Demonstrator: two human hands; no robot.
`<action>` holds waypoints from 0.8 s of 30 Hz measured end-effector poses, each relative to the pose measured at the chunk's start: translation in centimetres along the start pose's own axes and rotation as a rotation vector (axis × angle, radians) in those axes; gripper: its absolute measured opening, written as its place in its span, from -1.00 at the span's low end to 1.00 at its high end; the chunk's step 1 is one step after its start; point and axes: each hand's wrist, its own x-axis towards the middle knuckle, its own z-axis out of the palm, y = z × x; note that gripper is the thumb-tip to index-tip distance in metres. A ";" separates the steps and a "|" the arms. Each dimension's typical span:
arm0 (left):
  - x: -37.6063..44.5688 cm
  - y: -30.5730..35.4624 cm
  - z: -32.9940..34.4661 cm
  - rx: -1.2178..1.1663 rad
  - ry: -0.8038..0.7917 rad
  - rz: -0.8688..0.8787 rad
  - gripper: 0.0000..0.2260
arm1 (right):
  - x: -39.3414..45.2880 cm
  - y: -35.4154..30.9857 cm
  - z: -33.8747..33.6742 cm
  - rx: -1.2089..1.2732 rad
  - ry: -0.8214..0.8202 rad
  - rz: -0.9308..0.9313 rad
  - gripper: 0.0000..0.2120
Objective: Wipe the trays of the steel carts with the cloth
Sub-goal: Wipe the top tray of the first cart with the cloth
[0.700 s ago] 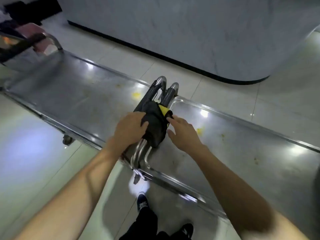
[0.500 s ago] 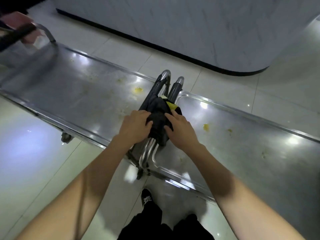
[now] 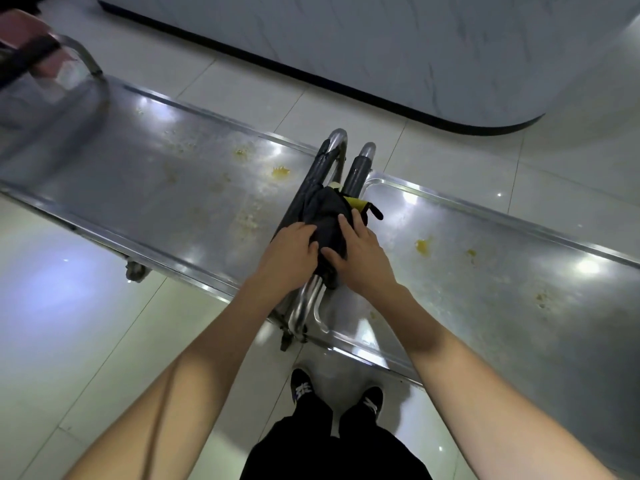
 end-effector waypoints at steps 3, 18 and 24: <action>0.1 0.2 0.2 -0.027 0.005 -0.007 -0.63 | 0.0 0.1 0.2 0.083 -0.043 0.005 -0.18; 0.0 -0.9 -0.7 0.006 0.000 0.099 -0.59 | 0.1 0.1 -0.3 0.083 0.045 -0.123 -0.54; 0.1 -2.3 -0.7 0.277 -0.018 0.199 -0.49 | 0.0 0.4 0.2 0.097 0.121 -0.150 -0.66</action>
